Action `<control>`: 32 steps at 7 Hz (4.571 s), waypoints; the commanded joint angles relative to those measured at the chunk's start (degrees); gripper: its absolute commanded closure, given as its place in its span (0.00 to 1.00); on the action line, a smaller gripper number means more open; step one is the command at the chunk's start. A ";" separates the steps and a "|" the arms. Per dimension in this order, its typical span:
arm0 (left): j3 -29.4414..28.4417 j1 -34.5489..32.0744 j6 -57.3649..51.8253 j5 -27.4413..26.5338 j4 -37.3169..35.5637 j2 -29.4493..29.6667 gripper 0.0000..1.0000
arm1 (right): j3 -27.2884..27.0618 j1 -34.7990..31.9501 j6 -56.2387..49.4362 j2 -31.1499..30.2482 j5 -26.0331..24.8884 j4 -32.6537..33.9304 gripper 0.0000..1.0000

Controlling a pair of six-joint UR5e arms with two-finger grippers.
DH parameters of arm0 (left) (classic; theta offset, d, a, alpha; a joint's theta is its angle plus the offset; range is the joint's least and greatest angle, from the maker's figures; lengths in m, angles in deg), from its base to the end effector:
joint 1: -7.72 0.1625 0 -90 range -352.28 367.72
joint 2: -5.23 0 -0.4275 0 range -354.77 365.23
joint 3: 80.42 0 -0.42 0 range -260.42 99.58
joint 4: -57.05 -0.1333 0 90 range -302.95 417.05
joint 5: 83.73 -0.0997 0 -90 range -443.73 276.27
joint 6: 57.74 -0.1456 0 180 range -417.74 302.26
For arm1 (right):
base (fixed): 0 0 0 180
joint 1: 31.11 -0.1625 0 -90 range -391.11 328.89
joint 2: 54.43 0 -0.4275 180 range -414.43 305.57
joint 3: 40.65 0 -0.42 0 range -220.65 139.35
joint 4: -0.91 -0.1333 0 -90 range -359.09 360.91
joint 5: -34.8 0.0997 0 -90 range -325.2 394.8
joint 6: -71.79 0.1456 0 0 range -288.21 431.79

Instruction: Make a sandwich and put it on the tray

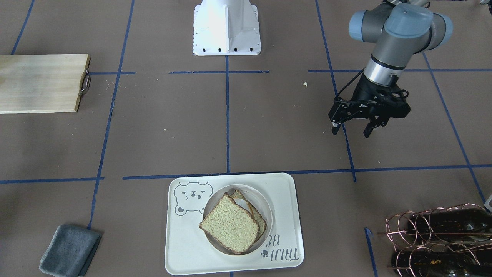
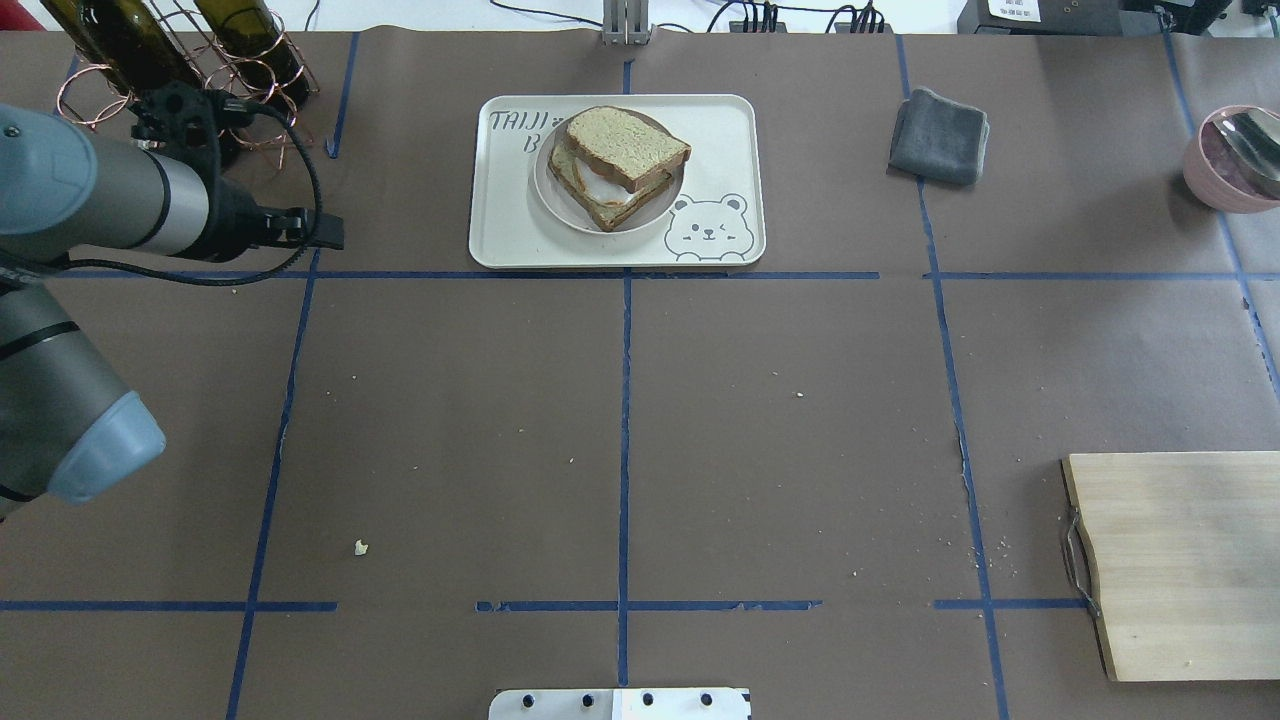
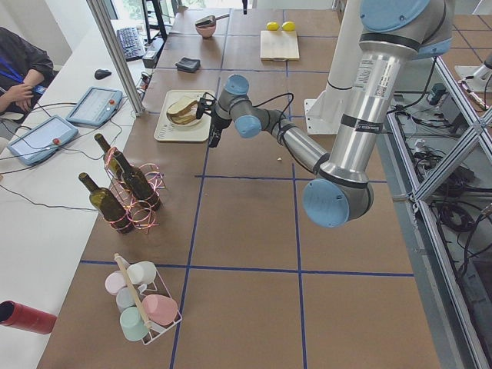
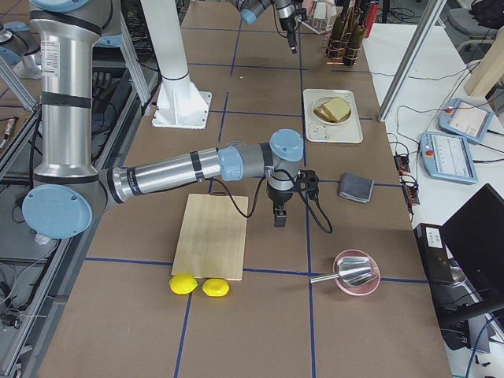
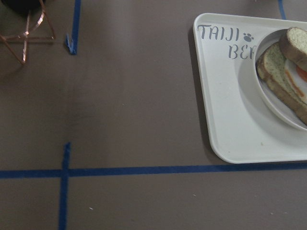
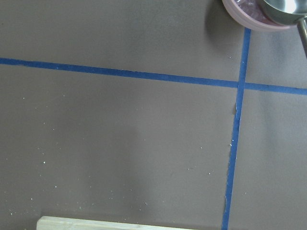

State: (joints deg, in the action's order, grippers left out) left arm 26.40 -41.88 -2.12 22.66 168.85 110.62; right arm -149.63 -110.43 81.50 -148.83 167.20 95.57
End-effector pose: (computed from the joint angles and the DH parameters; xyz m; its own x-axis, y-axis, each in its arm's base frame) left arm 0.3448 -0.5475 0.3522 0.6433 0.0799 -0.7614 0.2658 0.9094 0.3200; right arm -0.0564 -0.4884 0.5717 0.7248 -0.0841 0.6838 0.0612 0.9965 0.0578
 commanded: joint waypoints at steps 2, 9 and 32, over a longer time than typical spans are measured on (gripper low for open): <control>-0.03 -12.07 -21.07 2.93 -0.45 -6.57 0.00 | 0.61 -3.37 -5.03 -2.18 0.32 0.00 0.00; -7.50 -29.59 -54.12 18.58 -7.38 -18.11 0.00 | 2.82 -10.15 -10.32 -3.51 4.64 -0.18 0.00; -7.77 -37.95 -63.26 27.55 -23.12 -21.37 0.00 | 5.89 -13.32 -10.68 -5.36 2.61 -0.18 0.00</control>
State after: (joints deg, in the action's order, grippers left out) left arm 18.63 -79.82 -65.38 50.21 145.73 89.25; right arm -143.74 -123.75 70.79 -154.20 169.81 95.36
